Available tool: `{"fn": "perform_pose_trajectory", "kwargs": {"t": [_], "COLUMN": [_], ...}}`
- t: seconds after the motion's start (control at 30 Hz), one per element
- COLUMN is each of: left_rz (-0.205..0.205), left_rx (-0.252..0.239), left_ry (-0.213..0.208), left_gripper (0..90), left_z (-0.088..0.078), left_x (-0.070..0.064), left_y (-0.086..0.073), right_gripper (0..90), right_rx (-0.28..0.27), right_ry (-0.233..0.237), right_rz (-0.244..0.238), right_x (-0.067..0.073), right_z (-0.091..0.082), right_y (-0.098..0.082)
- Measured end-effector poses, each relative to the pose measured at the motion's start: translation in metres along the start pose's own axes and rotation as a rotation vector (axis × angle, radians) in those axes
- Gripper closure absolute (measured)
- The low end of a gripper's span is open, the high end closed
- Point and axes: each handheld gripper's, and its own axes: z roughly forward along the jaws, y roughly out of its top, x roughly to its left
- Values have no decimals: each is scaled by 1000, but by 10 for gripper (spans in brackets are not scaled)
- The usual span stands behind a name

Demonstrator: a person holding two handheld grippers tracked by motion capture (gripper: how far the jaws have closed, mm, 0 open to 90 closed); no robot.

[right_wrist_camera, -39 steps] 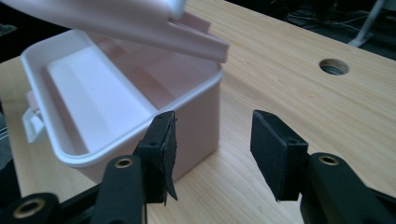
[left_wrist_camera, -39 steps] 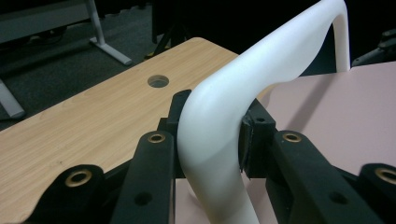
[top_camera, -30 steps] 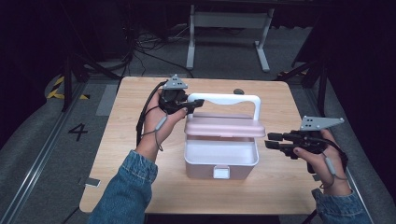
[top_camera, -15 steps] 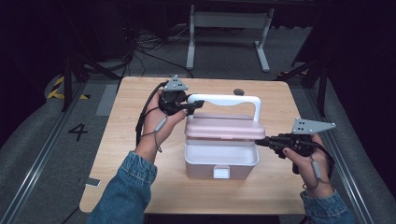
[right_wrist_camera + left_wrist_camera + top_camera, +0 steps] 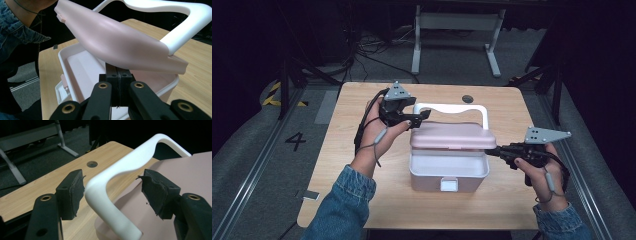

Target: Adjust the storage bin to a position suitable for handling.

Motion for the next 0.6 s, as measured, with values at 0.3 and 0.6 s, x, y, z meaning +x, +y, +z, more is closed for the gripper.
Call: {"fn": "perform_pose_trajectory", "kwargs": {"t": [0.3, 0.6], "left_rz": [1, -25], "left_rx": [-1, 13], "left_ry": [23, 58], "left_gripper": [326, 320], "left_z": [-22, -38], "left_x": [3, 11], "left_y": [-12, -29], "right_gripper": [900, 900], "right_rx": [-10, -35], "right_ry": [-7, -52], "right_rz": [-9, -44], "right_x": [0, -3], "right_z": [0, -2], "right_y": [4, 14]}}
